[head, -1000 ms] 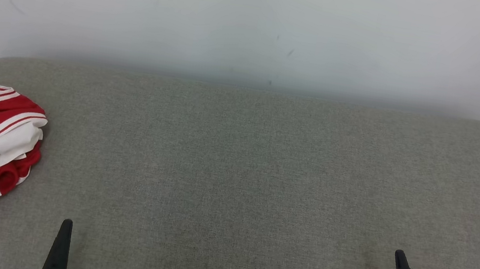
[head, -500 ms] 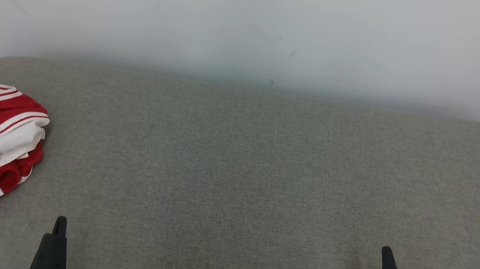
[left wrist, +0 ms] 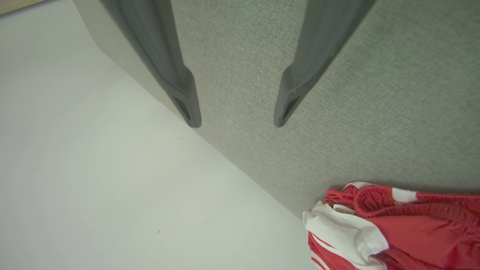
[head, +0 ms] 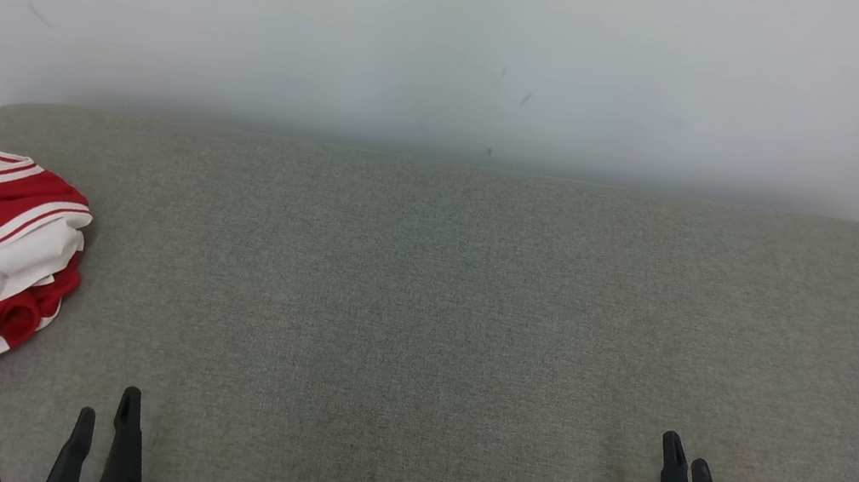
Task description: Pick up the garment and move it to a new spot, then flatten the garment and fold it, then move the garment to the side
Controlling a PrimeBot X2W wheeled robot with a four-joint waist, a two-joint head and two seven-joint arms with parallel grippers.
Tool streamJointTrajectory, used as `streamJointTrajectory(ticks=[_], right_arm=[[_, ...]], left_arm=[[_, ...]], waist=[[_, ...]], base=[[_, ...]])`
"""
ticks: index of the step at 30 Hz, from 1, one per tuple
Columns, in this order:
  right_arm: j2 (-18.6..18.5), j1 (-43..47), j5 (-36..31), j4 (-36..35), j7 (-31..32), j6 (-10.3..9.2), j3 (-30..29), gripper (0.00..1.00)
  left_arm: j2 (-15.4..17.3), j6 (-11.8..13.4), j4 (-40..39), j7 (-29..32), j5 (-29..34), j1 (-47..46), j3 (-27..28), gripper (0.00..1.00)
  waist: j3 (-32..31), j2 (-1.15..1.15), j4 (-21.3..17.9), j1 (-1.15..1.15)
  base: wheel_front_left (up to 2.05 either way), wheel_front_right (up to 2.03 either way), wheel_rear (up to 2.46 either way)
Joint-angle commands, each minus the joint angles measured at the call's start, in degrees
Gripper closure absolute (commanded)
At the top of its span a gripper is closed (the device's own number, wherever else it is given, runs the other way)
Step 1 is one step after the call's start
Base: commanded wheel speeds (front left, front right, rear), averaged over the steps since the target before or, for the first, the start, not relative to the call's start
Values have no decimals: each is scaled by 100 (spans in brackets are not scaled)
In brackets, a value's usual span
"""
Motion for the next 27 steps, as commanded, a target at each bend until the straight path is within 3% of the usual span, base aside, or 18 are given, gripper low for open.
streamJointTrajectory(ticks=[1, 12, 27], right_arm=[[-21, -78, -303, -49, -77, -5, 27, 0], [-22, -61, -1590, -72, -320, -6, 24, 0], [-24, -54, -2653, 18, -568, -7, 66, 0]], left_arm=[[28, 14, -58, -75, 271, -78, -3, 0], [44, 140, -29, -230, 1379, -82, -23, 0], [76, 150, 14, -397, 2240, -52, 34, 0]], waist=[[-5, 0, 0, -1], [-11, 0, 34, -1], [-28, 0, 70, -1]], base=[[0, 0, 0], [0, 0, 0], [0, 0, 0]])
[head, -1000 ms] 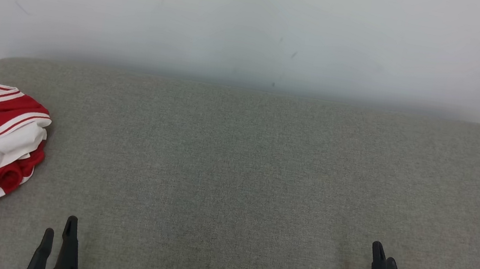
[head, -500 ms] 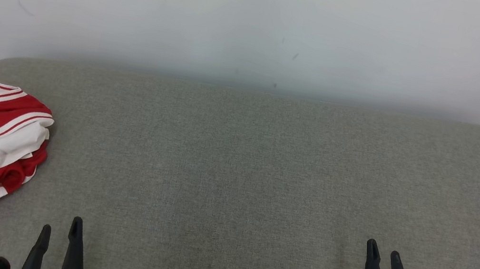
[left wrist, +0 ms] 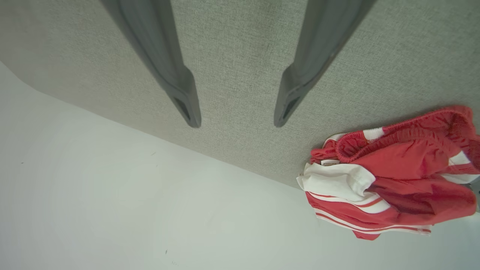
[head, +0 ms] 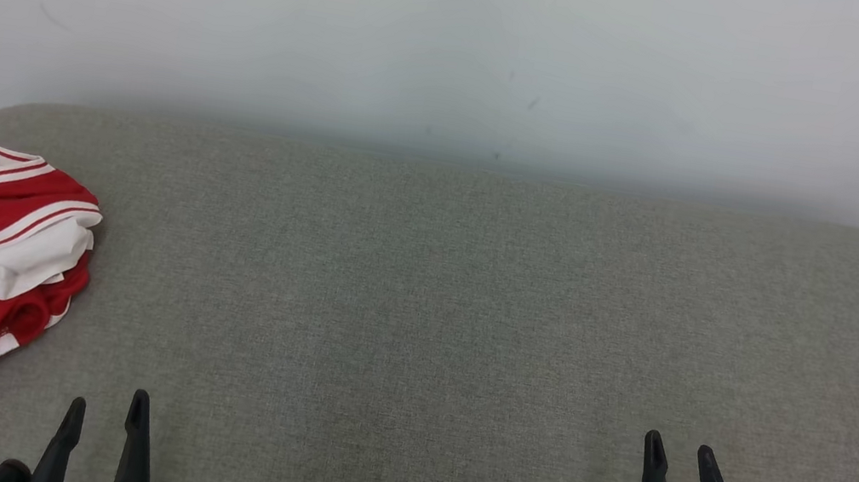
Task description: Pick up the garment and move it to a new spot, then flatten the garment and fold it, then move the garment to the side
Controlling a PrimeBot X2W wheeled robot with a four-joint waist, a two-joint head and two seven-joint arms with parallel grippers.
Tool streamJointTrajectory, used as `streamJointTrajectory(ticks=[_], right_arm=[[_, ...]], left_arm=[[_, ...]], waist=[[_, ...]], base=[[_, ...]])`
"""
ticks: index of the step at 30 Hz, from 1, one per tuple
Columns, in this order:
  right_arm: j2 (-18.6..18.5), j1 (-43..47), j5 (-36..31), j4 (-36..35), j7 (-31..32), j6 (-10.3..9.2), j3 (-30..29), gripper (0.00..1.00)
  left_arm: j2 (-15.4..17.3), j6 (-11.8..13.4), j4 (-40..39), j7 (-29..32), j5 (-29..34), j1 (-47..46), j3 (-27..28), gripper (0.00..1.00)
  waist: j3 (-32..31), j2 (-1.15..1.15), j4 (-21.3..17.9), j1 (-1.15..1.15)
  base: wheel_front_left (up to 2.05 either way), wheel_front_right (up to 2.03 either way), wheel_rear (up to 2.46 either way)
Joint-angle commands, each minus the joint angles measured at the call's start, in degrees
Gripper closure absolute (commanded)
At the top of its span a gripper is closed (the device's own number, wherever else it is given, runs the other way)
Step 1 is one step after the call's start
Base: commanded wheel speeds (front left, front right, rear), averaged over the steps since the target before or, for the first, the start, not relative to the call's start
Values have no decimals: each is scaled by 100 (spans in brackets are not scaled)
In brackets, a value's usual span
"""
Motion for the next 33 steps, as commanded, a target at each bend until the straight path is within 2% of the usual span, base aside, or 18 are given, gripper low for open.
streamJointTrajectory(ticks=[1, 33], right_arm=[[-19, -51, -140, -18, -52, -7, 22, 0], [-19, -41, -1711, 199, -529, -11, 72, 0]], left_arm=[[34, 3, -18, -60, 142, -65, 20, 0], [28, -34, 183, -363, 1701, -97, 183, 0]], waist=[[1, 0, 8, 0], [19, 0, 4, -1]], base=[[0, 0, 0], [0, 0, 0]])
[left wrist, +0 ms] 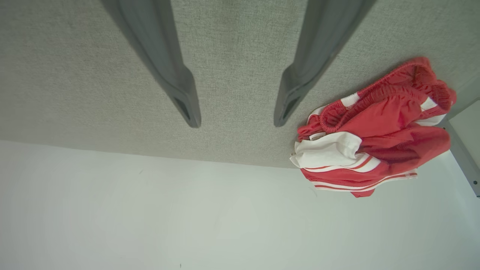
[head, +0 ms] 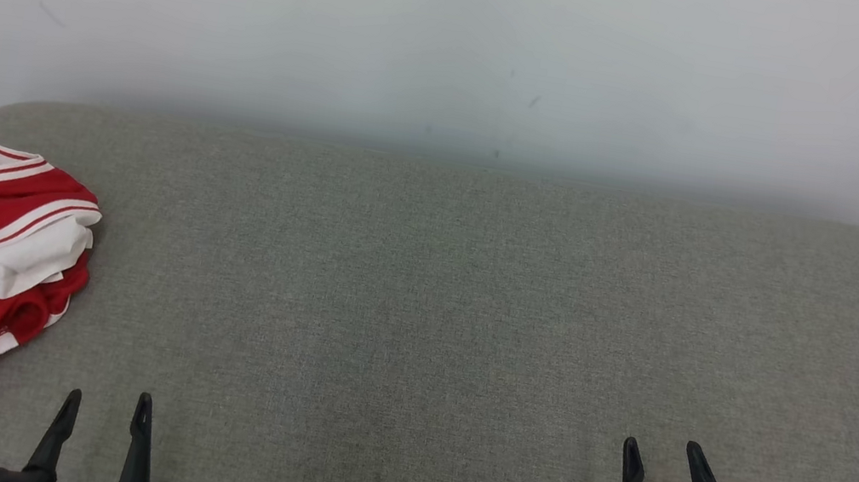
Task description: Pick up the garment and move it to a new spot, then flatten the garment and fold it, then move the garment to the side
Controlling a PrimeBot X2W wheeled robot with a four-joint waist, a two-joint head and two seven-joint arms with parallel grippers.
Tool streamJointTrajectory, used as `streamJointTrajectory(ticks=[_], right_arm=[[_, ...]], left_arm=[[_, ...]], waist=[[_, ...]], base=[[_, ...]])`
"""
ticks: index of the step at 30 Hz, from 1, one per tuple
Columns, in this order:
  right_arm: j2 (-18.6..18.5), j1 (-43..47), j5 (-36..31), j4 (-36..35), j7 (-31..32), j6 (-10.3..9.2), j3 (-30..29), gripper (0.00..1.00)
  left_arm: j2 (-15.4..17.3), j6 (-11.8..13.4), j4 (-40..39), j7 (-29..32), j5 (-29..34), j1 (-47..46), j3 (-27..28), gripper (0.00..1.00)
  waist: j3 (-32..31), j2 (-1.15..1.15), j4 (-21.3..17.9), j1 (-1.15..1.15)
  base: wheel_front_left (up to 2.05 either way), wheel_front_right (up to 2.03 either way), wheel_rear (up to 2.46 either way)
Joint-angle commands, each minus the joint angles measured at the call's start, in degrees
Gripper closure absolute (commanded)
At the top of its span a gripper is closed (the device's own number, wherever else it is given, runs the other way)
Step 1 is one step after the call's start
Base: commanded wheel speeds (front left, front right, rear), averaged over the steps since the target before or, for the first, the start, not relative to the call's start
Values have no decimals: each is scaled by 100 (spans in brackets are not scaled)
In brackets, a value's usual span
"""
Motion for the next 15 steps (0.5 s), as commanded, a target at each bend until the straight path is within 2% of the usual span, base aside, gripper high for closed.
streamJointTrajectory(ticks=[1, 15], right_arm=[[-12, -25, -123, 2, -67, -11, -2, 0], [-12, 36, -490, 75, -218, -12, -76, 0]], left_arm=[[19, -11, 18, -48, 172, -45, 29, 0], [13, -124, 143, -155, 439, -66, 5, 0]], waist=[[-1, 0, 2, 1], [-35, 0, 22, 1]], base=[[0, 0, 0], [0, 0, 0]])
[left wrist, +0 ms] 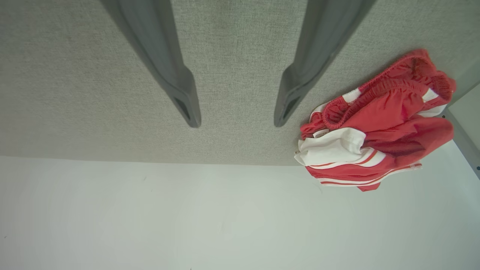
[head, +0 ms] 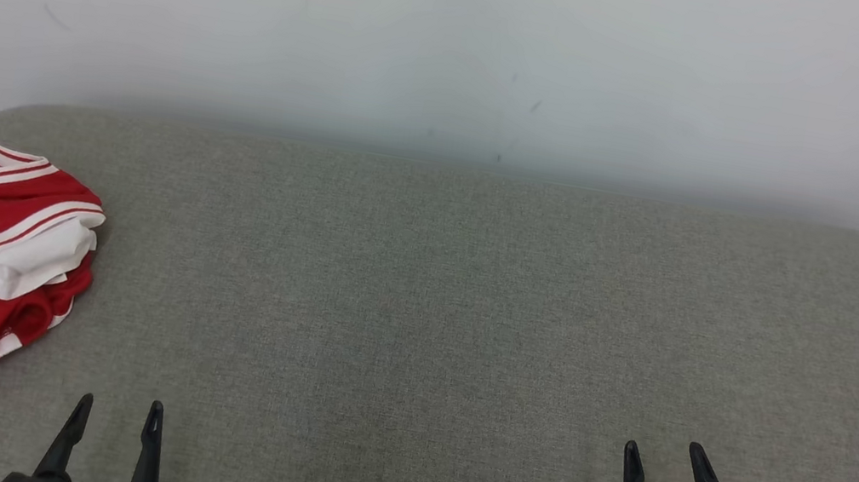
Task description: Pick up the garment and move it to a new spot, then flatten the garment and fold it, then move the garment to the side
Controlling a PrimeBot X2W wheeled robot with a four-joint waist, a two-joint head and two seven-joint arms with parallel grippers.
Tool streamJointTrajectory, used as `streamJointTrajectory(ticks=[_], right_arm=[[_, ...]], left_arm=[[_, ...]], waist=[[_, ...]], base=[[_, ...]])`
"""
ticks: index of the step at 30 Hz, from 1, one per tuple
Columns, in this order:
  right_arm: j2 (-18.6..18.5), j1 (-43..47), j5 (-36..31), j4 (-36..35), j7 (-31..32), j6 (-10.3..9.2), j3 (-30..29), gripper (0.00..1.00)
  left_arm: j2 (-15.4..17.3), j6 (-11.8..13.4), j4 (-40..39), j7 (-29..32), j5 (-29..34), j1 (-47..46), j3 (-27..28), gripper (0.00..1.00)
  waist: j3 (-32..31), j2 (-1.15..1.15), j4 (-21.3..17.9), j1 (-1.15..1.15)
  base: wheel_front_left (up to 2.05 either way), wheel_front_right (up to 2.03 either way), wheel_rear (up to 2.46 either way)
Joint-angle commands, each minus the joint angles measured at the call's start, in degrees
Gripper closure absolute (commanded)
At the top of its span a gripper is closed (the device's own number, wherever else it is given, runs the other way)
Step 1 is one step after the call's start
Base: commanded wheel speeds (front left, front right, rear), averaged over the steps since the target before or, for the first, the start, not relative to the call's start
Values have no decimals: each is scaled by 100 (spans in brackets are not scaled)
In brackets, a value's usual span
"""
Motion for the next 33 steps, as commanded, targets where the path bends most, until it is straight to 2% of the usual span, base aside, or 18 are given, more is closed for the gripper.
streamJointTrajectory(ticks=[1, 14, 33], right_arm=[[-11, 38, -12, 5, -33, -12, -15, 0], [-10, 66, 259, 14, -23, -12, -76, 0], [-10, 70, 364, 47, -23, -12, -86, 0]], left_arm=[[22, -19, 25, -40, -5, -57, -19, 0], [209, -34, 95, -30, -426, -66, -362, 0], [240, -36, 113, -30, -466, -87, -406, 0]], waist=[[-8, 0, 0, 0], [-17, 0, -21, 0], [-1, 0, -9, 0]], base=[[0, 0, 0], [0, 0, 0], [0, 0, 0]])
